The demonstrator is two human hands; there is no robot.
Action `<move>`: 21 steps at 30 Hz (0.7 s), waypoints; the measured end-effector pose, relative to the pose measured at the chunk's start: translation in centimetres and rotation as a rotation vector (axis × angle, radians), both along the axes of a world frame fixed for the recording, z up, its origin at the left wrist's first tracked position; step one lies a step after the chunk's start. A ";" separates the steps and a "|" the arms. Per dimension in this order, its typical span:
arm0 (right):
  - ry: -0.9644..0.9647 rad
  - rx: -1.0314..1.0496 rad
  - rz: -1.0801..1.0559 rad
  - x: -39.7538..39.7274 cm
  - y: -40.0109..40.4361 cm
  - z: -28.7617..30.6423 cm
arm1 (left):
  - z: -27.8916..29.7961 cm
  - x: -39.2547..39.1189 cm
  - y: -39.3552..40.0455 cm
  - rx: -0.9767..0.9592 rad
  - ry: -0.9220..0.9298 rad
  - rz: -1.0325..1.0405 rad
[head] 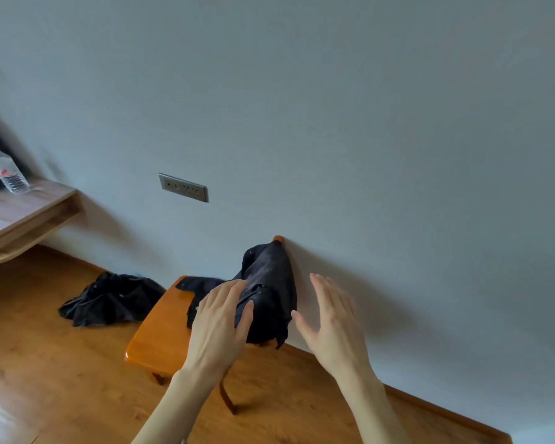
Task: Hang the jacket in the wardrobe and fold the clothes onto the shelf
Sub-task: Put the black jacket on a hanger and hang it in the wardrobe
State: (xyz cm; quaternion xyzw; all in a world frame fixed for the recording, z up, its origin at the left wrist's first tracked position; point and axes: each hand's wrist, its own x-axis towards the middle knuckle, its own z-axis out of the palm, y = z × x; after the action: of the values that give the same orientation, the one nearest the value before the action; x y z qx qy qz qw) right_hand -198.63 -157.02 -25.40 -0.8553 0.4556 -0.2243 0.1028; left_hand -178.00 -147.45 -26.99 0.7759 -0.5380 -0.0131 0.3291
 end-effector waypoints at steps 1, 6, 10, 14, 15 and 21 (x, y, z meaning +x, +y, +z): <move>0.024 0.011 0.003 0.7 -1.1 -0.6 | -0.6 0.8 -1.0 0.008 -0.003 -0.004; 0.120 0.069 0.026 3.8 -5.8 -4.2 | -4.1 3.6 -5.7 0.054 -0.005 -0.026; 0.224 0.169 0.036 5.9 -8.9 -7.6 | -7.2 4.4 -8.9 0.115 0.006 -0.072; 0.327 0.349 0.018 7.8 -12.0 -11.4 | -10.1 4.3 -11.9 0.226 0.024 -0.115; 0.360 0.396 0.016 8.2 -12.8 -12.3 | -10.8 4.1 -12.6 0.278 0.028 -0.127; 0.400 0.633 0.071 10.4 -15.8 -15.0 | -13.8 2.6 -16.0 0.616 0.050 -0.139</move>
State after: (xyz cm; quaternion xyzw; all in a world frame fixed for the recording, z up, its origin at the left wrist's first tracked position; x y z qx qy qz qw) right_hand -188.25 -172.83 -40.41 -0.8235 0.4834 0.1029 0.2787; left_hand -175.36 -163.49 -40.80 0.7998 -0.5524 -0.2170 0.0901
